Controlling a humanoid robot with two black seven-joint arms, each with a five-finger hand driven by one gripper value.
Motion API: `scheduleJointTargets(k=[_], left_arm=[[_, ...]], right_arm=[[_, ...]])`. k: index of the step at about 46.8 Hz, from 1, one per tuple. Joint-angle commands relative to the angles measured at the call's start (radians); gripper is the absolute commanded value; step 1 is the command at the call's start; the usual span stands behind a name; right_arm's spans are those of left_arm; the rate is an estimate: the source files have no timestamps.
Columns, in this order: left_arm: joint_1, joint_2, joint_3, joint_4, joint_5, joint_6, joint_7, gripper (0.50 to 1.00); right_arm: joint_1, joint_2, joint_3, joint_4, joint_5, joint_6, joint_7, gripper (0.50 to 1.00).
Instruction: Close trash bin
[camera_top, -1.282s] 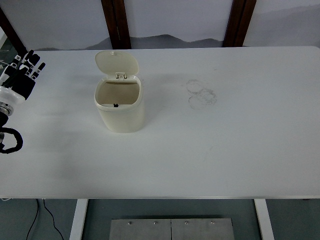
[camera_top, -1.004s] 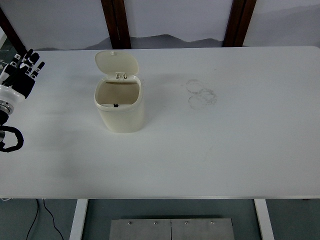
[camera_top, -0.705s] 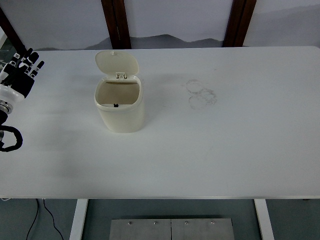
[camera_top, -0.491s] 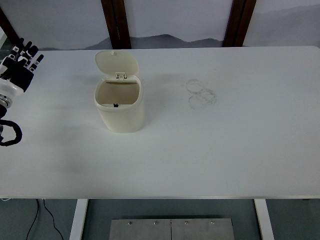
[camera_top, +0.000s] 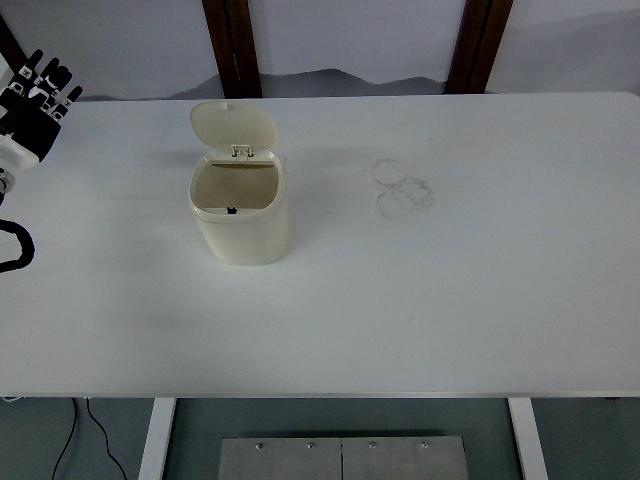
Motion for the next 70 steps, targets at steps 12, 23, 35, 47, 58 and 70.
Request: scheduleJointTargets(k=[12, 23, 35, 47, 58, 70], left_arm=[[-0.287, 0.087, 0.417, -0.139, 0.009, 0.014, -0.001, 1.000], [-0.488, 0.094, 0.704, -0.276, 0.022, 0.007, 0.004, 1.000], [-0.602, 0.094, 0.830, -0.392, 0.207, -0.004, 0.028, 1.000], [-0.681, 0.094, 0.844, -0.403, 0.281, -0.165, 0.263, 1.000], [-0.718, 0.092, 0.844, -0.405, 0.384, -0.192, 0.283, 1.000], [-0.746, 0.094, 0.845, -0.498, 0.407, -0.192, 0.364, 1.000]], right_arm=[[0.000, 0.000, 0.000, 0.000, 0.001, 0.000, 0.000, 0.991], [0.000, 0.000, 0.000, 0.000, -0.001, 0.000, 0.000, 0.991], [0.000, 0.000, 0.000, 0.000, 0.001, 0.000, 0.000, 0.993], [0.000, 0.000, 0.000, 0.000, 0.001, 0.000, 0.000, 0.991], [0.000, 0.000, 0.000, 0.000, 0.001, 0.000, 0.000, 0.993], [0.000, 0.000, 0.000, 0.000, -0.001, 0.000, 0.000, 0.993]])
